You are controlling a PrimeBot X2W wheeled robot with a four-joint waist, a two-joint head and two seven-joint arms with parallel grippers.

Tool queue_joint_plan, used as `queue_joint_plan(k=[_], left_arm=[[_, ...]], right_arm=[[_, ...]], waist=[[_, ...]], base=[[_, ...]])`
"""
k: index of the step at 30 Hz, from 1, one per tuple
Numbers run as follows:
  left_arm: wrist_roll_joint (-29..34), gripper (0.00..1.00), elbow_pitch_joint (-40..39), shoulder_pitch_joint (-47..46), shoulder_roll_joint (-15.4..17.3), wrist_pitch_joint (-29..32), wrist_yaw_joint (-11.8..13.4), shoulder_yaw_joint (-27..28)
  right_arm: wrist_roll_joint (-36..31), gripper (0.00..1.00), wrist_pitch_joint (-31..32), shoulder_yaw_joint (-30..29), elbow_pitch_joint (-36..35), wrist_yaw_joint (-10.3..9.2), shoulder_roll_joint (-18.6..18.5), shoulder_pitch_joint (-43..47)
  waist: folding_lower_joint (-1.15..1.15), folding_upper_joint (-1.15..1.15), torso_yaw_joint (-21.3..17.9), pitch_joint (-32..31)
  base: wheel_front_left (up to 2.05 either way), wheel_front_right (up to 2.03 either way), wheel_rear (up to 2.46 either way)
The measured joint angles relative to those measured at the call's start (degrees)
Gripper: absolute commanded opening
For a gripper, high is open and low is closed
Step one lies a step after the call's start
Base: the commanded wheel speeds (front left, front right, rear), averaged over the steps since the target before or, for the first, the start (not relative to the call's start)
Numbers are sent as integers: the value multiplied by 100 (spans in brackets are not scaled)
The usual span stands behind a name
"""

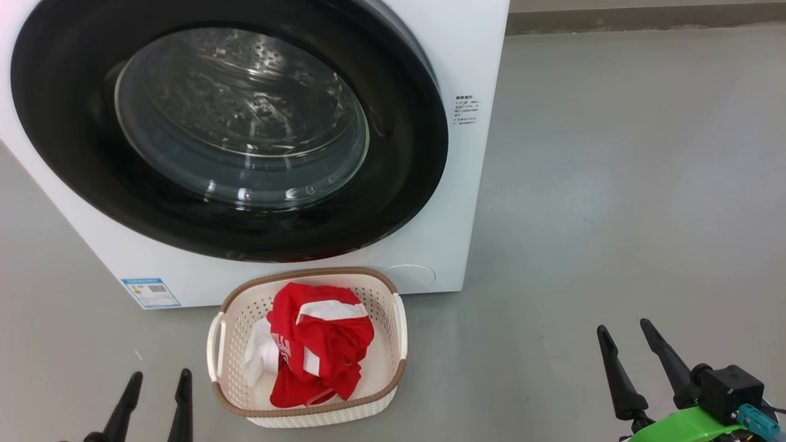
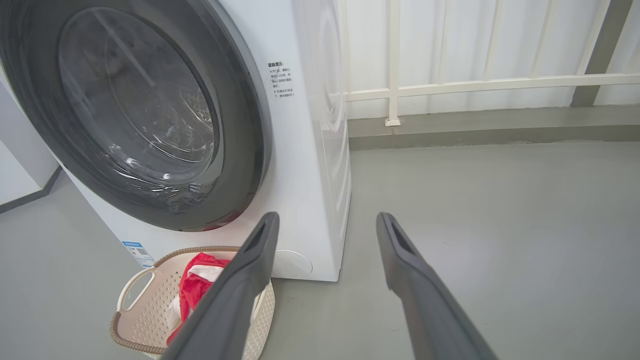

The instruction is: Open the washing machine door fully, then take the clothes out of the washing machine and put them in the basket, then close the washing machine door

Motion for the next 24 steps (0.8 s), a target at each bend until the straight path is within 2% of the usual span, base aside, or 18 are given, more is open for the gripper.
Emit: queue_joint_plan(k=[15, 16, 24], left_arm=[[85, 100, -7, 1, -35, 0, 0, 14], [85, 0, -7, 1, -36, 0, 0, 13], [82, 0, 486, 2, -286, 35, 4, -91]], right_arm=[[2, 100, 0, 86, 5, 0, -4, 0], [3, 0, 0, 104, 5, 0, -5, 0], [4, 0, 16, 172, 522, 1, 172, 9]], waist=[[0, 0, 30, -37], [0, 0, 33, -36], [0, 0, 35, -36]], base=[[0, 0, 0], [0, 0, 0], [0, 0, 0]])
